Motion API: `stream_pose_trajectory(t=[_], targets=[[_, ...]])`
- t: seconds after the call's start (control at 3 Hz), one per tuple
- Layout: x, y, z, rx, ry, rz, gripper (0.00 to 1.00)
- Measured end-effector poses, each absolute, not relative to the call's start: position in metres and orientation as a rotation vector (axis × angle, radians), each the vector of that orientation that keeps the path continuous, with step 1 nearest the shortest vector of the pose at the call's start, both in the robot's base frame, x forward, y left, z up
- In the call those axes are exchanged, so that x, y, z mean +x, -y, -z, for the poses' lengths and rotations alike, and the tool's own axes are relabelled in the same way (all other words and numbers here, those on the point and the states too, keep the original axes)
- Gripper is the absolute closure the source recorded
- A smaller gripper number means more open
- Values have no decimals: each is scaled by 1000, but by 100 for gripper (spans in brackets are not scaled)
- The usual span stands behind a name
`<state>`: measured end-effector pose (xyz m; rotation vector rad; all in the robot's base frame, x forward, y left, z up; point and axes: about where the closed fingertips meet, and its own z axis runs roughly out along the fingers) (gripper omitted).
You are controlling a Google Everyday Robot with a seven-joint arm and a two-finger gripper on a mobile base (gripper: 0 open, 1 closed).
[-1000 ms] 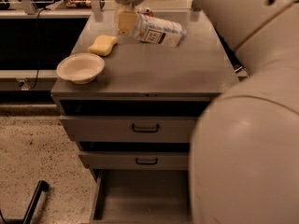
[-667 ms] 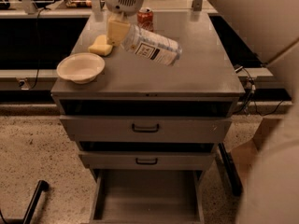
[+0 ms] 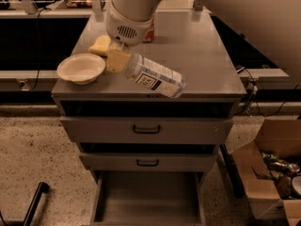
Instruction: Place blue plastic bottle into bottom drawer
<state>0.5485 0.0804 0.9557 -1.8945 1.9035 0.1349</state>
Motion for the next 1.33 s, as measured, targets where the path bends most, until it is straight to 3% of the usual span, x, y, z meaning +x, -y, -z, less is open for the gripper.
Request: stream_pose_trajectory(t=[0.67,1.33], targets=[[549,-74,-945,-1878,-1918,-188,100],[464,-107,-898,-1898,-1652,-471,100]])
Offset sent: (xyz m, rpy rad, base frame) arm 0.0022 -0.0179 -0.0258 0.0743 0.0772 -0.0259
